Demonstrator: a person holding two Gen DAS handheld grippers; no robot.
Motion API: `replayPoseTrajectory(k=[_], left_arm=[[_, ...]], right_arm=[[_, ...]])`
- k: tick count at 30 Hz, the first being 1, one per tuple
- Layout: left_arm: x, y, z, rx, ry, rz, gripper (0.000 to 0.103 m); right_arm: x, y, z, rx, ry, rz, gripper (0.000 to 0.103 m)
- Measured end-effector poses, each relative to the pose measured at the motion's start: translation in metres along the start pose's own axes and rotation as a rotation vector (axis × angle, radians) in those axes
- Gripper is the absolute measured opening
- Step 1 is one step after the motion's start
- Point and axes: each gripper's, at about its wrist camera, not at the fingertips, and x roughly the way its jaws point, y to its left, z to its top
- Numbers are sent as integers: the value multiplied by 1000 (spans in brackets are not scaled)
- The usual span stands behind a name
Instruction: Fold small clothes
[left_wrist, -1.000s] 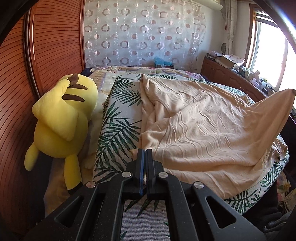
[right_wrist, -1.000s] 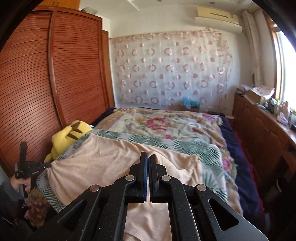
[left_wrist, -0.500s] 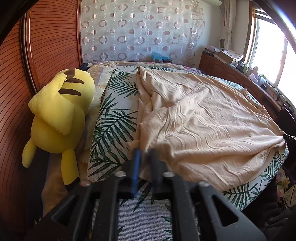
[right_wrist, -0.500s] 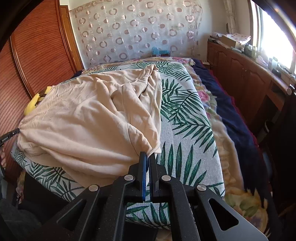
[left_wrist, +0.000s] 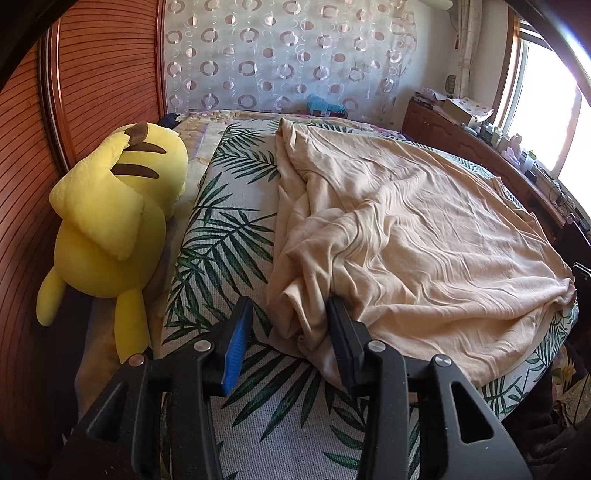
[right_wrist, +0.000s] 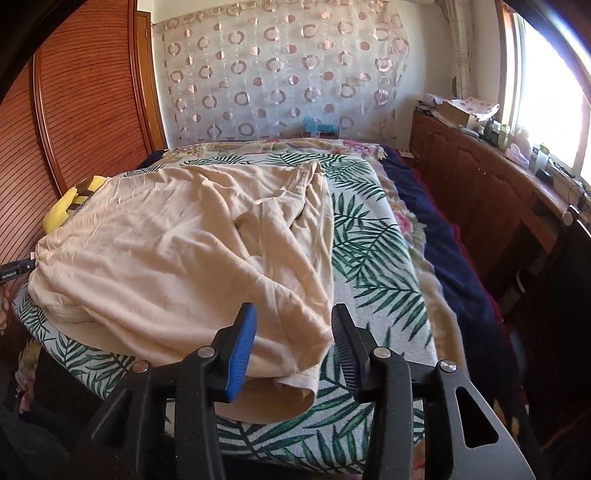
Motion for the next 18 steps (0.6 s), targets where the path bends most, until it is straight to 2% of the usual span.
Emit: replayPoseTrajectory(k=[10,18], left_arm=[[-1,0,-1,-9,-4,-5,42],[-1,-2,-2,-5,-10,-8,41]], right_arm=[[9,9,-1,27,3,78,44],[30,28,-9,-25,67,38,49]])
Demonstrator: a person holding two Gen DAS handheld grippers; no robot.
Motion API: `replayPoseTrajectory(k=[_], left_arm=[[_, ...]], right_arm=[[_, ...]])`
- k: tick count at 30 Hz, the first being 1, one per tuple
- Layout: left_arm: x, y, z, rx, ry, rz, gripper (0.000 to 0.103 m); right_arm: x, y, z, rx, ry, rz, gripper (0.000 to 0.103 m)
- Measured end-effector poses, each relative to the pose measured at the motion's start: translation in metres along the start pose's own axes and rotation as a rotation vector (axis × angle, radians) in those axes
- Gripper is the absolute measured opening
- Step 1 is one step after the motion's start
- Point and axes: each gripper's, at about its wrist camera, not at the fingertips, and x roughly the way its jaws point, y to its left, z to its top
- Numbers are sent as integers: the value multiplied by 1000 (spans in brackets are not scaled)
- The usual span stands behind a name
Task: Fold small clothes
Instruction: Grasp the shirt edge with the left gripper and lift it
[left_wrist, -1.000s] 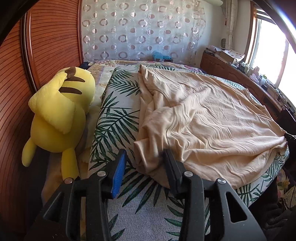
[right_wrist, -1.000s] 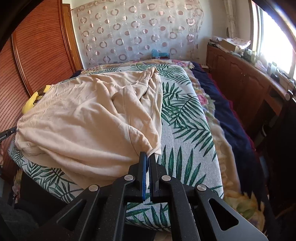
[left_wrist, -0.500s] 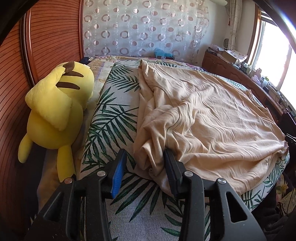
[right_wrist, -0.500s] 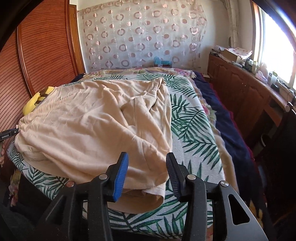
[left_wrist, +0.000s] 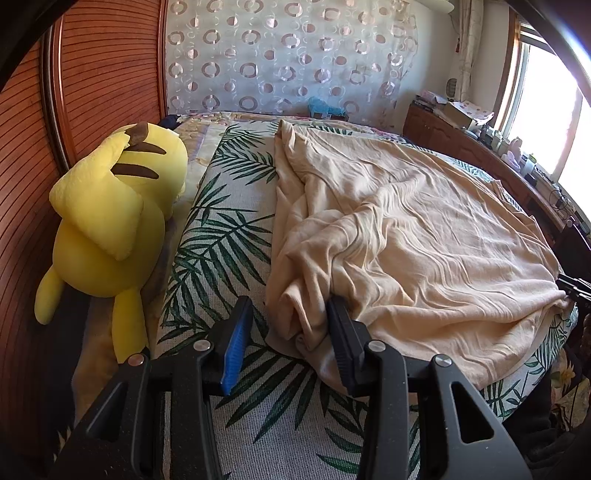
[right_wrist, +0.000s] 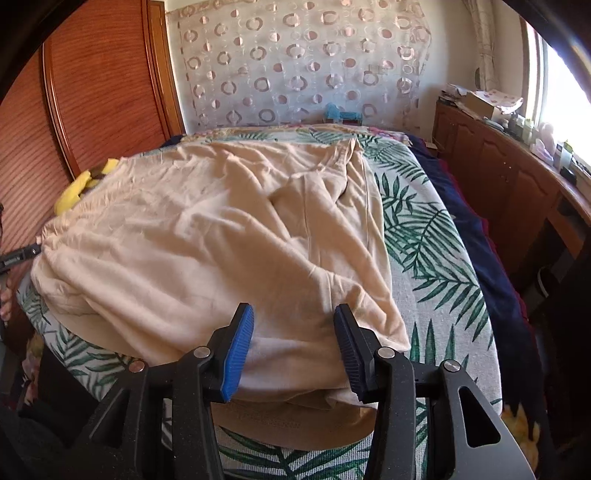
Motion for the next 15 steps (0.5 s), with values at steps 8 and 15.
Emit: replayPoseTrajectory(k=[8,15], left_arm=[[-7,-22,4,62,1,-55,7],[-40,-61,30,94,-112,-133,7]], right_arm=[[4,9,-6,-63,-47,-28,64],[5,7,-7,-73,-48,-18,66]])
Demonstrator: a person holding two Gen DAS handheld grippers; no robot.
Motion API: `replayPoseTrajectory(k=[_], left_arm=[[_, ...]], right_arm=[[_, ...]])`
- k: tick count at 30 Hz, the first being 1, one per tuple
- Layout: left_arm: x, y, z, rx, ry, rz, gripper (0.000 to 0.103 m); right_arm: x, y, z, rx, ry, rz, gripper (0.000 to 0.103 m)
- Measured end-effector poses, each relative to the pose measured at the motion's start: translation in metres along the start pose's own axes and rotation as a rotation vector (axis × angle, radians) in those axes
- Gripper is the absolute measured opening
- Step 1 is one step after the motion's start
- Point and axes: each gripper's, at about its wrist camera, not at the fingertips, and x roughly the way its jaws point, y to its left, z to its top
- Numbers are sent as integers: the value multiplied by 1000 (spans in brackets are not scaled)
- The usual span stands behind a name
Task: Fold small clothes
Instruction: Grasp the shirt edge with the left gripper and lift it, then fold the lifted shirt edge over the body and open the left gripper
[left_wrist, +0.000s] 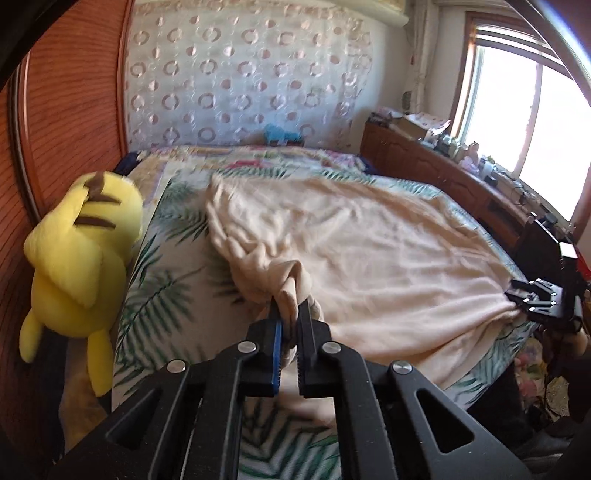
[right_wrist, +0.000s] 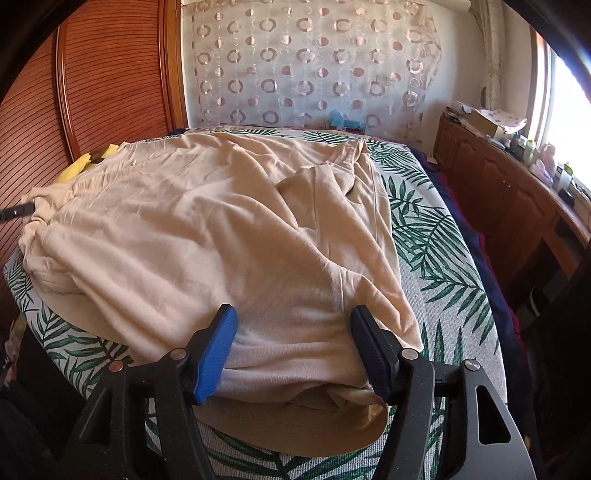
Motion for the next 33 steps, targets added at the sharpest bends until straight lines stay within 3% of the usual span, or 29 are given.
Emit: replayPoseTrajectory(k=[13,23,33], left_arm=[[6,-105,65,130,-78,-204,6],[4,-205,94,262,-96,-371,6],[9,-274,114,354,-81,-471,6]], right_arm=[[-24,-16,1,48,-20,2,66],[-62,-31,-3,79,-83,12,66],[-82,-55,-13,138,-116,-6,66]])
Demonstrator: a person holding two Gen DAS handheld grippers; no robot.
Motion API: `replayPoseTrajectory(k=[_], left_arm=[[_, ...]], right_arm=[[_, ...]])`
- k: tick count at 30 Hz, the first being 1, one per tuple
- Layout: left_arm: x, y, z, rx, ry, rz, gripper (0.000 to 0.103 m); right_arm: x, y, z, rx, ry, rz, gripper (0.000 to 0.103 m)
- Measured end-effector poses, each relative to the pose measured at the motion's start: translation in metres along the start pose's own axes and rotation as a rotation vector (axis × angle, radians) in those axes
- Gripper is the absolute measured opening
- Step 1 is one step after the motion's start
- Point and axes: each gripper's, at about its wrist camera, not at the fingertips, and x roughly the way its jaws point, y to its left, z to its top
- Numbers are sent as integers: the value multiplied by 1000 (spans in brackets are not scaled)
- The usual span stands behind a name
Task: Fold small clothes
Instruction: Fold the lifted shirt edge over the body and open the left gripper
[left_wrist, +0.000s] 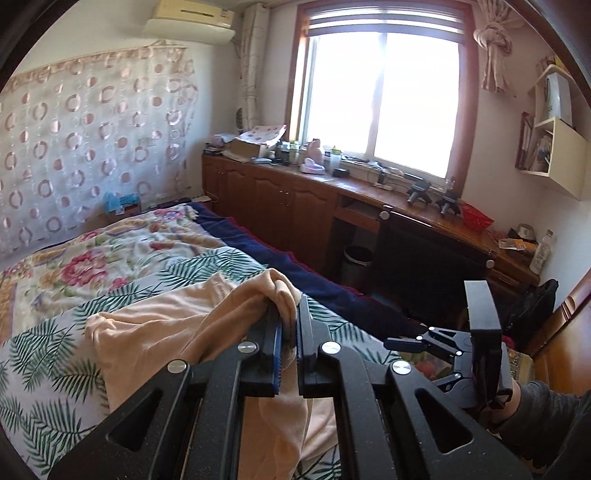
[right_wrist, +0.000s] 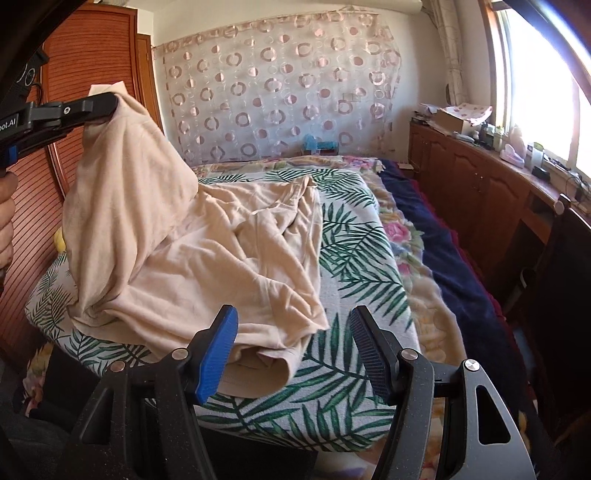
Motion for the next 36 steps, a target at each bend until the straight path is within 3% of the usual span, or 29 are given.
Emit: replayPoseTrajectory(k=[4,8,10,12,17,19,20,28,36], left_arm=[[19,-7,0,19,42,-5,6],[35,1,-17,19,96,46,12],[33,10,-24,-10,100,39,31],[27,17,-29,-25,90,51,44],[11,38,-47,-44,76,124,53],[7,47,-58,-55,79,143,73],[4,52,-64,-59,82,156,76],[-12,90,-105,-123,124,254,77],[-34,125,-119,-171,109,341,77]], right_arm=[[-3,-5,-1,11,-6,-1,66],[-5,-8,-2,7,-6,1,66],[-4,-9,-2,2,-4,-3,66],[-4,-8,-1,2,-2,-5,66],[0,-6,3,-1,-1,1,66],[1,-3,5,-11,-1,7,66],[2,-1,8,-18,-2,11,66],[18,28,35,-97,-16,48,66],[56,82,71,-218,-7,124,66]])
